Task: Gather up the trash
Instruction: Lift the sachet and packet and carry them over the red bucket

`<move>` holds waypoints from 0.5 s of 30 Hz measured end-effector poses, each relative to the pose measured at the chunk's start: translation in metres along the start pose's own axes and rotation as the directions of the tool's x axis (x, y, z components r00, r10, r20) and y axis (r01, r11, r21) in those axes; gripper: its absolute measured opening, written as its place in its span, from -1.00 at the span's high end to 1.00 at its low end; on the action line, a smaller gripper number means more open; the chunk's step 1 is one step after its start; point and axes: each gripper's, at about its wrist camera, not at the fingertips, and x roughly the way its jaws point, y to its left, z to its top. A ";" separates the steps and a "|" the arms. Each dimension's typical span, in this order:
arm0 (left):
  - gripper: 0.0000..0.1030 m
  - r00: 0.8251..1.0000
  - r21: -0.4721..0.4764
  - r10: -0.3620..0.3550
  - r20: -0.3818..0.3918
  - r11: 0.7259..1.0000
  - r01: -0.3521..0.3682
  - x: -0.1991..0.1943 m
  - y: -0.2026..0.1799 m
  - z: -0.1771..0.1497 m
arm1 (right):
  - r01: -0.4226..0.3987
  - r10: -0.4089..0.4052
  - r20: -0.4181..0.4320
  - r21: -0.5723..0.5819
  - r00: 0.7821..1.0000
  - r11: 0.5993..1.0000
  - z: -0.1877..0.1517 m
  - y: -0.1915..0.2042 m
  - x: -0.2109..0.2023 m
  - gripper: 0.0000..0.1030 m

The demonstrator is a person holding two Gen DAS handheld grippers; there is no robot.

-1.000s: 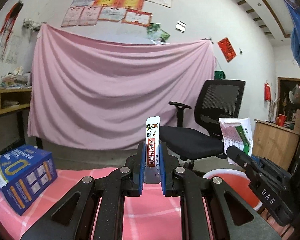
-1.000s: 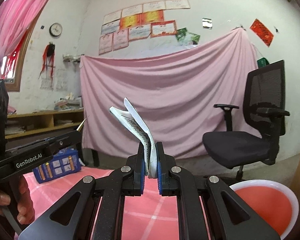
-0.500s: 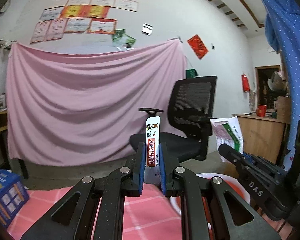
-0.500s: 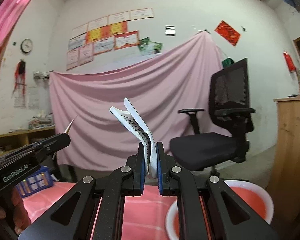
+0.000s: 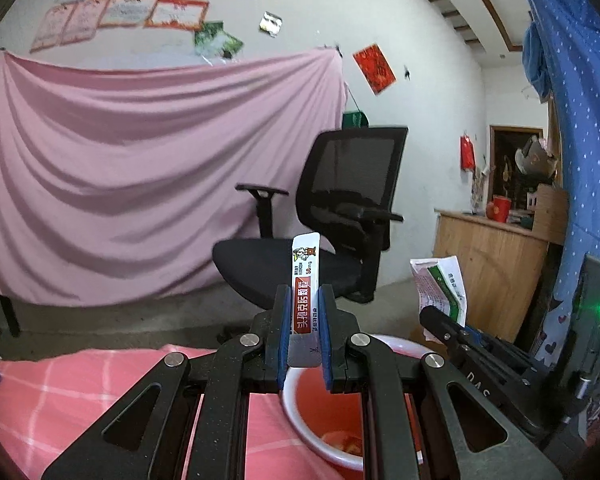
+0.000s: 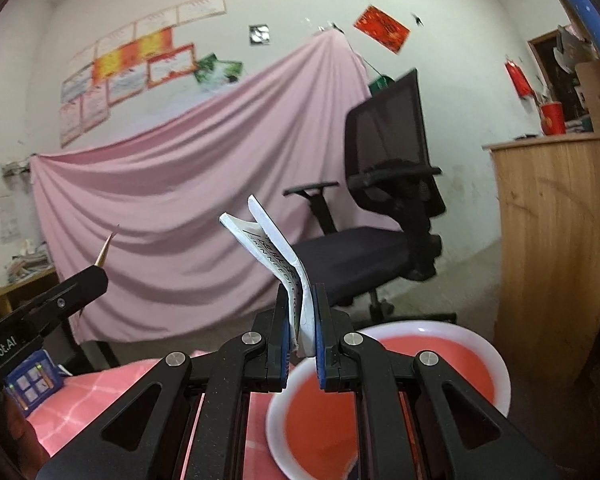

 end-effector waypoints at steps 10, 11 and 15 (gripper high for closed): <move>0.79 0.990 -0.045 -0.046 -0.134 0.998 0.040 0.055 -0.015 -0.018 | 0.026 -0.021 -0.125 0.037 0.992 0.999 -0.007 -0.024 0.017 0.83; 0.79 0.988 -0.049 -0.051 -0.146 0.998 0.044 0.058 -0.016 -0.021 | 0.034 -0.028 -0.135 0.043 0.990 0.999 -0.008 -0.026 0.018 0.83; 0.79 0.979 -0.057 -0.065 -0.192 0.997 0.055 0.068 -0.020 -0.029 | 0.048 -0.037 -0.162 0.065 0.986 0.997 -0.011 -0.036 0.021 0.82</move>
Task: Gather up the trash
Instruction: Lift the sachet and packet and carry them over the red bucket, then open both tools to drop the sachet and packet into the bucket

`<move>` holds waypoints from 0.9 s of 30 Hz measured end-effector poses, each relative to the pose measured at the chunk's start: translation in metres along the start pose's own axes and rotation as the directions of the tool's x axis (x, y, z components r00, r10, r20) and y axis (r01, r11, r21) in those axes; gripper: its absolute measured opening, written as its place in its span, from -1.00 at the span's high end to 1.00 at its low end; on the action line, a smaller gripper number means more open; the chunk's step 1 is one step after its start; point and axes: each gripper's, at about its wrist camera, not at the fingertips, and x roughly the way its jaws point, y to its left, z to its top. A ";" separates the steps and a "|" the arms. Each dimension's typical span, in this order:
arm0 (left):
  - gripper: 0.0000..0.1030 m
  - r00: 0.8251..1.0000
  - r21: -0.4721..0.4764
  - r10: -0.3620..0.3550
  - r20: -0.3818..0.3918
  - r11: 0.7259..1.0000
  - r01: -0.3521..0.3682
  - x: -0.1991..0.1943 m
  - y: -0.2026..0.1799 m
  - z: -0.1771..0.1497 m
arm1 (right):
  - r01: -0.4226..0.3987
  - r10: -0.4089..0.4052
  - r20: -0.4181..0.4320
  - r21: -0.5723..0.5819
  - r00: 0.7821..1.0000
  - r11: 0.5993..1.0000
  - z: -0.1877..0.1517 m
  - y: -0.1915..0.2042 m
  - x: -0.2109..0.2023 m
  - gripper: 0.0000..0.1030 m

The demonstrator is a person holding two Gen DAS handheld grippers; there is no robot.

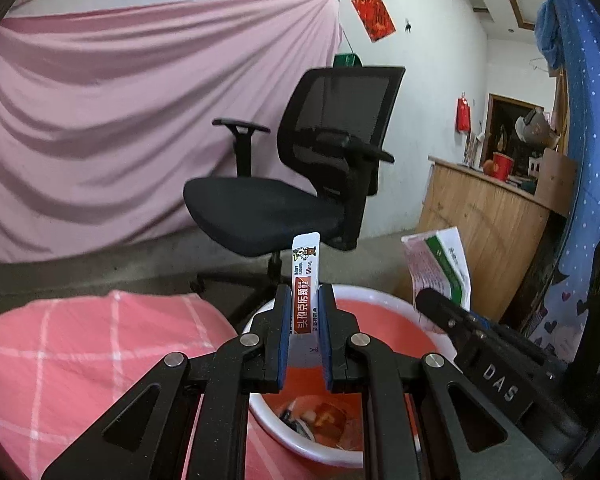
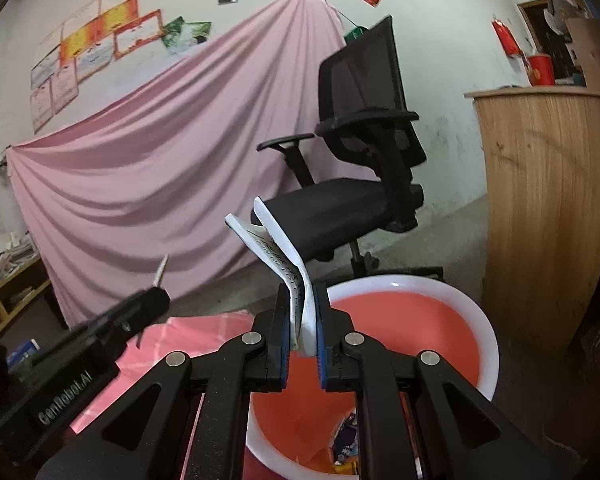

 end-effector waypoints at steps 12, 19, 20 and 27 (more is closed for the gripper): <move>0.79 0.991 -0.031 -0.020 -0.135 0.999 0.016 0.027 -0.001 -0.010 | 0.027 -0.024 -0.068 0.043 0.997 0.999 -0.004 -0.013 0.010 0.78; 0.79 0.979 -0.076 -0.059 -0.197 0.996 0.045 0.037 0.002 -0.010 | 0.037 -0.029 -0.117 0.064 0.993 0.997 -0.007 -0.022 0.020 0.78; 0.79 0.979 -0.073 -0.057 -0.198 0.996 0.043 0.037 0.001 -0.009 | 0.040 -0.032 -0.126 0.067 0.991 0.997 -0.007 -0.023 0.022 0.78; 0.78 0.975 -0.070 -0.039 -0.219 0.997 0.024 0.042 0.003 -0.011 | 0.053 -0.040 -0.152 0.080 0.988 0.995 -0.007 -0.029 0.028 0.65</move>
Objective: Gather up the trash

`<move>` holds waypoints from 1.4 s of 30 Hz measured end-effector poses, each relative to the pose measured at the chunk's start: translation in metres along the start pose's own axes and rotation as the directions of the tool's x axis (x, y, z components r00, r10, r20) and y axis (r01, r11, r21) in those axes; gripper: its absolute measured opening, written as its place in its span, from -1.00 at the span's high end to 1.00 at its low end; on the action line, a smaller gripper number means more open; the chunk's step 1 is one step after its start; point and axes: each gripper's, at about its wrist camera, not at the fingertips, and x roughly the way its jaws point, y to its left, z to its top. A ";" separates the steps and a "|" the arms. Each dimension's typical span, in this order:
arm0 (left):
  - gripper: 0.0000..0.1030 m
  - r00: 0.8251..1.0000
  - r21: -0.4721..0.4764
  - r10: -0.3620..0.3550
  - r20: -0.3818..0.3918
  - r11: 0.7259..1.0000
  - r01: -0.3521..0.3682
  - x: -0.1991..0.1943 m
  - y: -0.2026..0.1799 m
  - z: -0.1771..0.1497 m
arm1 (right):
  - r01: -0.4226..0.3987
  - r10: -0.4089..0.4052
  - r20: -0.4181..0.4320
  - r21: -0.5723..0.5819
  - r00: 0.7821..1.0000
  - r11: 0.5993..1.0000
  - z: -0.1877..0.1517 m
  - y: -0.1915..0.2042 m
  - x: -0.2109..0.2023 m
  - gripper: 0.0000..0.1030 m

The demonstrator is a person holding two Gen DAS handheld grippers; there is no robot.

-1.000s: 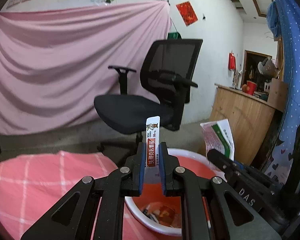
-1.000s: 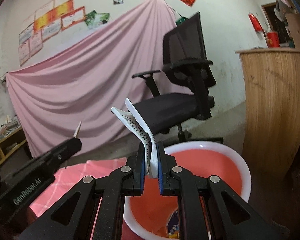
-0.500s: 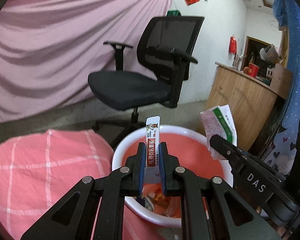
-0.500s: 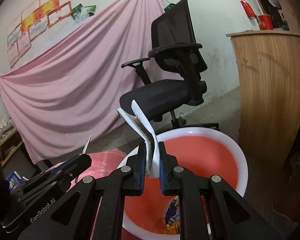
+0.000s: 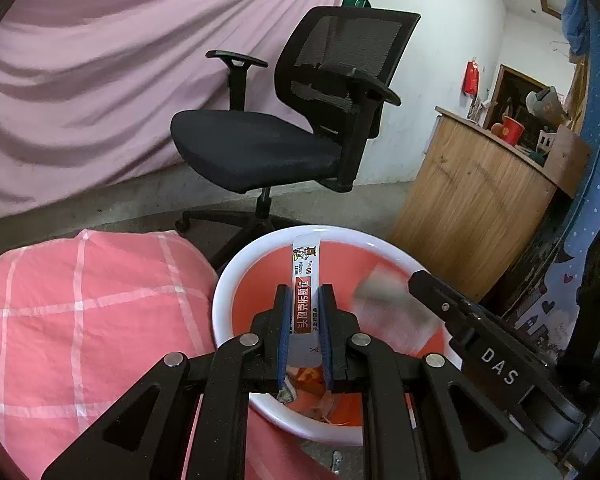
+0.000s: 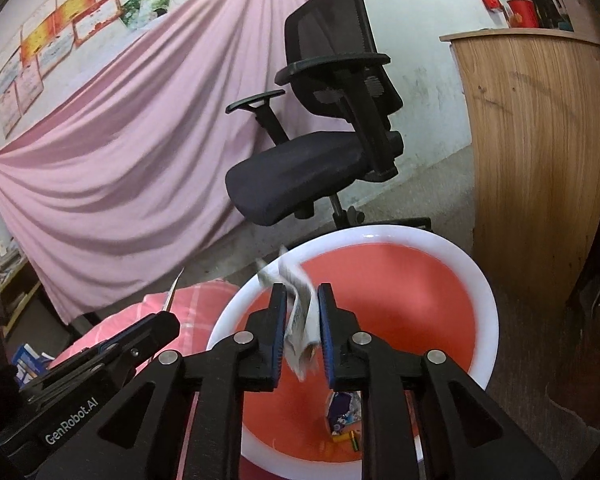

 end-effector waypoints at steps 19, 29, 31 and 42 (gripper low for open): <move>0.42 0.999 -0.030 0.045 0.019 0.999 -0.045 -0.014 0.012 -0.001 | 0.011 -0.011 0.000 0.003 1.000 1.000 0.000 -0.002 -0.002 0.50; 0.38 0.992 -0.052 0.113 0.059 0.993 -0.110 -0.054 0.031 -0.002 | -0.005 0.006 0.036 -0.051 0.999 0.999 0.003 0.016 -0.017 0.47; 0.20 0.988 -0.057 0.134 0.078 0.990 -0.130 -0.066 0.035 -0.004 | -0.008 0.011 0.047 -0.066 0.999 0.998 0.004 0.020 -0.020 0.32; -0.15 0.953 -0.092 0.251 0.170 0.967 -0.238 -0.135 0.061 -0.017 | -0.016 0.039 0.134 -0.170 0.990 0.985 0.002 0.055 -0.041 -0.34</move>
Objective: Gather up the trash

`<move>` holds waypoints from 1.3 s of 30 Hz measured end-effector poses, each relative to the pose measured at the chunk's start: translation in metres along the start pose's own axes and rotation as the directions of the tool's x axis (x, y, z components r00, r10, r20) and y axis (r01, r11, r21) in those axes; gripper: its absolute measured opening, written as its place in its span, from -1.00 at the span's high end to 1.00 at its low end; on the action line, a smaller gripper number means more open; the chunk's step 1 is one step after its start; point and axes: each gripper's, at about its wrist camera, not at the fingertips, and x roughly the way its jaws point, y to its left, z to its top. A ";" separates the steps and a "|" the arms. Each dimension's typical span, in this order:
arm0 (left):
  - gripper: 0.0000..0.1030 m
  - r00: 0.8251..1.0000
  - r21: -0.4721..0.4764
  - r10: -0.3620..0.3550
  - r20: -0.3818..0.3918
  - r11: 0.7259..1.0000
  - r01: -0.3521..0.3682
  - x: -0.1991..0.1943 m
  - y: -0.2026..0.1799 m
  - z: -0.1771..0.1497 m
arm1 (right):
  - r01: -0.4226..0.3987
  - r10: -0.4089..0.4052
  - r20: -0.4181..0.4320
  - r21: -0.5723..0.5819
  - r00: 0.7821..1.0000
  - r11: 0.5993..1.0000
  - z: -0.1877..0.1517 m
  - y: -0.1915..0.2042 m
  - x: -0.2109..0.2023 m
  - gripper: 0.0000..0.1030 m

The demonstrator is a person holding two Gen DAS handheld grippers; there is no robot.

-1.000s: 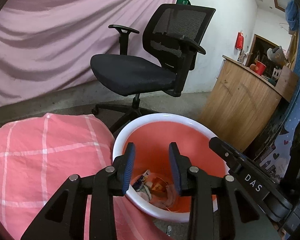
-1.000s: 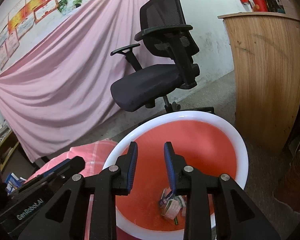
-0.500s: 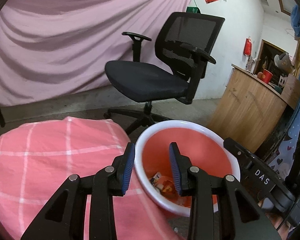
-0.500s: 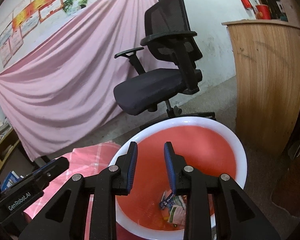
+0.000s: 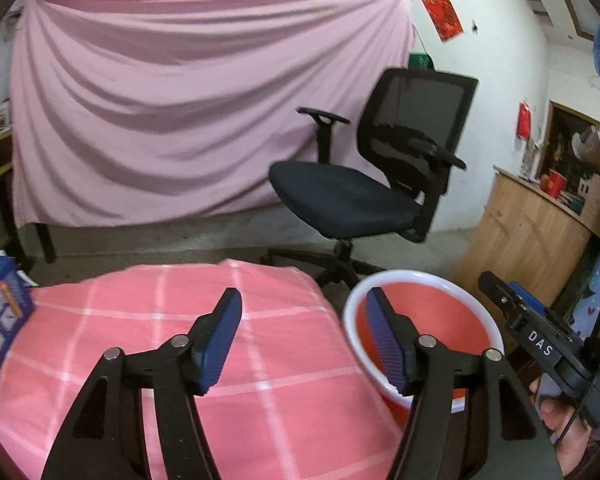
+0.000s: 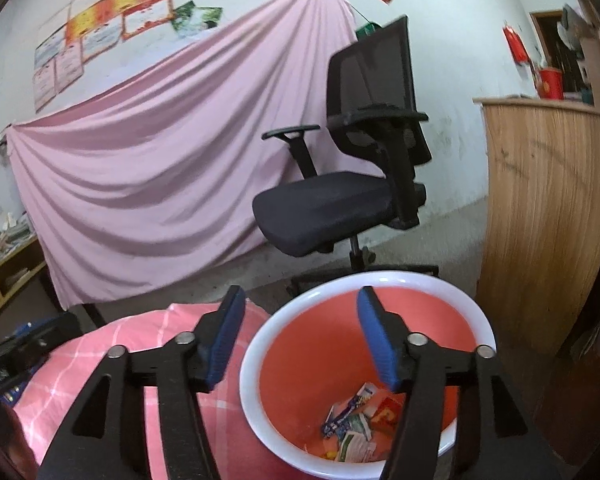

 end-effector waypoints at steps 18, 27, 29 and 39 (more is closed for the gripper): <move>-0.96 0.978 -0.069 0.152 0.144 0.987 -0.144 -0.079 0.060 -0.040 | -0.052 0.077 0.171 -0.144 0.982 0.988 -0.019 0.050 -0.053 -1.00; -0.96 0.964 -0.086 0.189 0.184 0.981 -0.176 -0.116 0.071 -0.072 | -0.091 0.131 0.219 -0.184 0.967 0.979 -0.041 0.070 -0.091 -1.00; -0.96 0.961 -0.087 0.195 0.195 0.980 -0.181 -0.126 0.073 -0.080 | -0.094 0.136 0.221 -0.190 0.966 0.977 -0.046 0.073 -0.099 -1.00; -0.96 0.951 -0.071 0.211 0.226 0.977 -0.199 -0.175 0.075 -0.111 | -0.102 0.163 0.264 -0.230 0.951 0.968 -0.073 0.094 -0.150 -1.00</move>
